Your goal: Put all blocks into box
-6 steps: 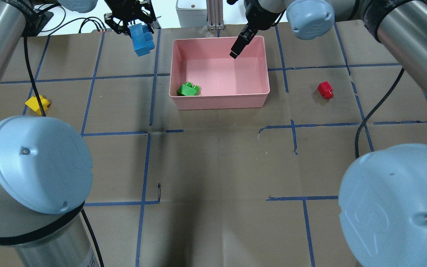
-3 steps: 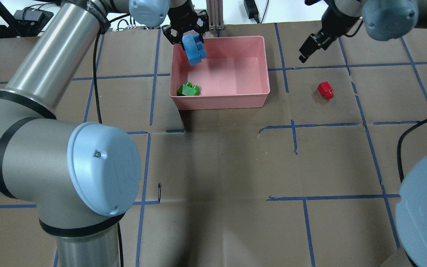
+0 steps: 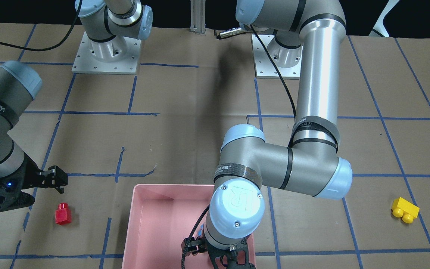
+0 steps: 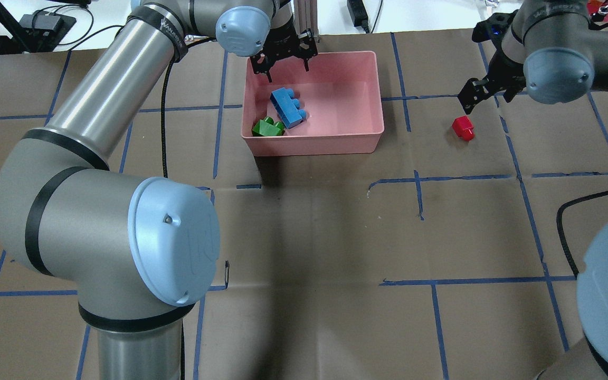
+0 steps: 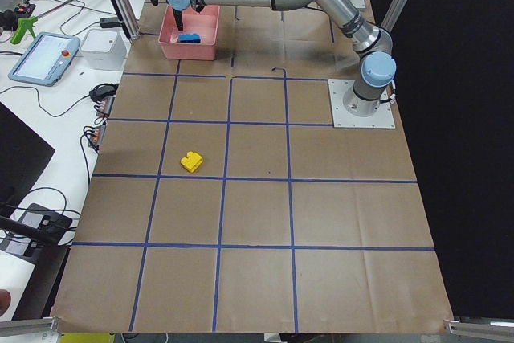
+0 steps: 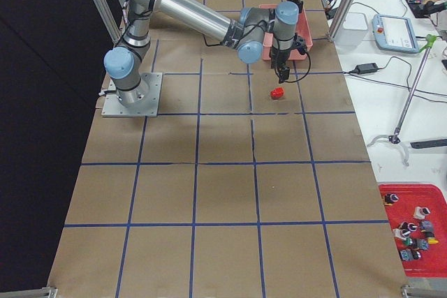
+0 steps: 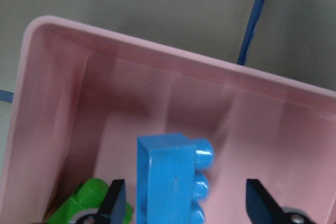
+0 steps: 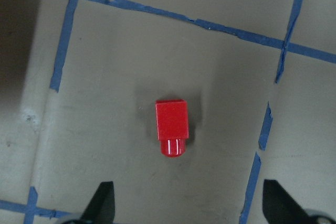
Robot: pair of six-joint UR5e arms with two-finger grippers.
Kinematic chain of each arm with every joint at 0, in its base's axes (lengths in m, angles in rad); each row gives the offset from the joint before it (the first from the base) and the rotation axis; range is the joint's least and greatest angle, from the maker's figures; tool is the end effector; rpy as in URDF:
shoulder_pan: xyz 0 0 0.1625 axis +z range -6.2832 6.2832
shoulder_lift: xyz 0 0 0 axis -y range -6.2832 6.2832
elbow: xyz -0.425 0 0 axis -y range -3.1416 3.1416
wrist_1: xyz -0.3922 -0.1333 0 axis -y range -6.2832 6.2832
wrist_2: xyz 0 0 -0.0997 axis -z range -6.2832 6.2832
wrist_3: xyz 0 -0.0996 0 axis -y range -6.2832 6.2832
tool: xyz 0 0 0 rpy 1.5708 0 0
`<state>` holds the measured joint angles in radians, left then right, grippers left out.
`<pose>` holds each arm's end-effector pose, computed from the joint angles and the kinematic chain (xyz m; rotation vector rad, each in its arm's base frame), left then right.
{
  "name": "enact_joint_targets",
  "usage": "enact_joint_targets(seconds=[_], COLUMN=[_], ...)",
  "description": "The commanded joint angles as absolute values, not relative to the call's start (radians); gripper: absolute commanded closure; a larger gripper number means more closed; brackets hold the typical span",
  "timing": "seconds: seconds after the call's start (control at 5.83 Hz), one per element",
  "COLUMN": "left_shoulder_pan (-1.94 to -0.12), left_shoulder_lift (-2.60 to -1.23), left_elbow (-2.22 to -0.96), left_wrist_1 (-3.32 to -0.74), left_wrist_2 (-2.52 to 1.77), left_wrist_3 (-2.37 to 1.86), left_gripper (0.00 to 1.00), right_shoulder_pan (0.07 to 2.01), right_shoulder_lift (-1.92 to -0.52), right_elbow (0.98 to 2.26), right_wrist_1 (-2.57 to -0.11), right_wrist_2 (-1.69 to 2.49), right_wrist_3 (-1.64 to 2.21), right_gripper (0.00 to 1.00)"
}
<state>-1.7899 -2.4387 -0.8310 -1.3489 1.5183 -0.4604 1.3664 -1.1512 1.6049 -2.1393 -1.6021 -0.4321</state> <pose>-0.3138 -0.7721 0.2974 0.3644 -3.0372 0.1086 -0.0016 -0.6493 0.2913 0.3463 -3.0526 0.1526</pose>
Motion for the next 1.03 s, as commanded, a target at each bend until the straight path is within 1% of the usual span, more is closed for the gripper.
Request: enact_joint_targets(seconds=[0.0,0.17,0.34,0.69,0.86], left_shoulder_pan=[-1.749,-1.677,-1.596,-1.431,-1.326], left_shoulder_lift=[-2.346,-2.260,-2.197,-2.117,-2.108], left_elbow=[-0.833,-0.844,-0.848,-0.955,-0.985], left_wrist_1=[-1.391,-1.487,-1.582,-1.612,-1.602], left_wrist_2=[1.525,1.525,1.525,1.526,1.522], left_wrist_3=[-0.431,-0.276,-0.159,0.149,0.292], left_gripper=[0.01,0.01,0.01,0.01,0.01], right_shoulder_pan=[1.368,1.370,1.370,1.370,1.370], right_shoulder_lift=[-1.082,-1.048,-1.037,-1.023,-1.022], right_elbow=[1.623,1.628,1.659,1.696,1.704], right_wrist_1=[-2.259,-2.304,-2.316,-2.350,-2.350], right_wrist_2=[-1.615,-1.614,-1.614,-1.606,-1.600], right_wrist_3=[-0.408,-0.408,-0.410,-0.410,-0.410], right_gripper=[0.01,0.01,0.01,0.03,0.17])
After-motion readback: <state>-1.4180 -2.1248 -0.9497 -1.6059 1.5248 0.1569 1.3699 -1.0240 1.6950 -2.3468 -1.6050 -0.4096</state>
